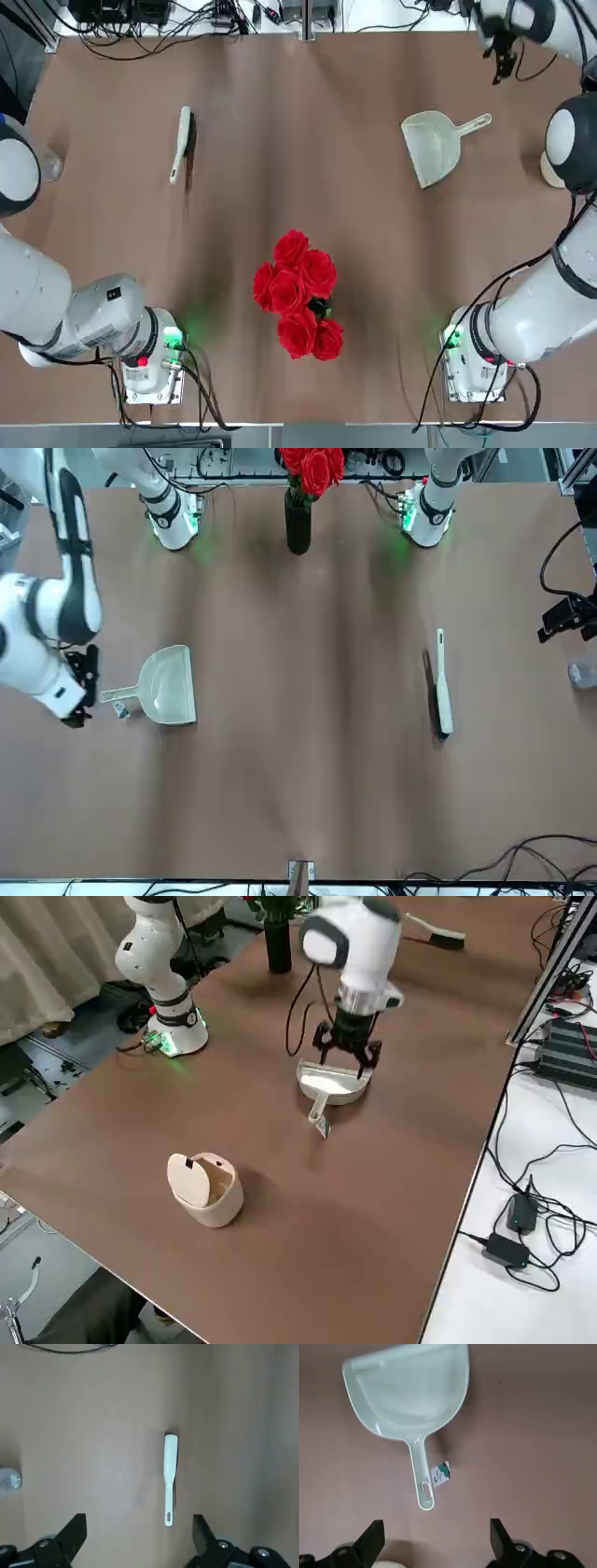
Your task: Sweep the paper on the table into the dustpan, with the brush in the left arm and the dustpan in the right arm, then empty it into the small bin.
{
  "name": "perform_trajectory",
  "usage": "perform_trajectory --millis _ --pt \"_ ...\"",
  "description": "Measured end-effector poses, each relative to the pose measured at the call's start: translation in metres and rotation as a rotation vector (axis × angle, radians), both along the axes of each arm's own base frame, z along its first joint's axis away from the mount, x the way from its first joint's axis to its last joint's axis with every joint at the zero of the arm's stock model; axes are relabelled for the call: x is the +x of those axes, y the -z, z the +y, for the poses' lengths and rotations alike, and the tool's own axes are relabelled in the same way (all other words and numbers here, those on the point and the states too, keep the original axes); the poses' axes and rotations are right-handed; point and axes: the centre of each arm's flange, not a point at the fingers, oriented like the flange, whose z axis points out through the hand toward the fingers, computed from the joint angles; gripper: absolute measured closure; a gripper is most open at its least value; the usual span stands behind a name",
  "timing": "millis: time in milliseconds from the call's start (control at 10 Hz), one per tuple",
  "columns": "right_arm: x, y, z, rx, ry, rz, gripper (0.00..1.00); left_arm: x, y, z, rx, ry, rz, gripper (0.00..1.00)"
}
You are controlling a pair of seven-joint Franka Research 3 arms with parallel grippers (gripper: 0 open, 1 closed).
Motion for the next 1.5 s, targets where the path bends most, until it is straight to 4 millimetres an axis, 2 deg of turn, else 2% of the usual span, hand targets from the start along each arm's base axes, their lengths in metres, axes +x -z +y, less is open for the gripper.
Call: perform_trajectory --millis 200,500,900,1200,1300,1500 --pt "0.004 -0.045 0.013 0.013 0.217 0.001 0.0 0.005 0.011 0.002 -0.006 -0.001 0.017 0.0" --pt "0.006 -0.086 0.034 0.002 0.337 -0.017 0.0 0.006 0.007 0.004 -0.006 -0.003 0.008 0.0" --pt "0.002 -0.121 0.023 -0.041 0.761 -0.058 0.0 0.001 -0.007 -0.005 -0.001 0.003 -0.016 0.0" --pt "0.001 -0.135 0.022 -0.067 1.188 -0.123 0.0 -0.001 -0.011 -0.021 -0.002 0.024 -0.02 0.0" --pt "-0.001 -0.142 0.023 -0.068 1.314 -0.143 0.0 -0.001 -0.011 -0.02 -0.001 0.024 -0.02 0.0" --pt "-0.007 -0.158 0.006 -0.045 1.462 -0.166 0.0 -0.001 -0.011 -0.017 -0.001 0.019 -0.02 0.0"
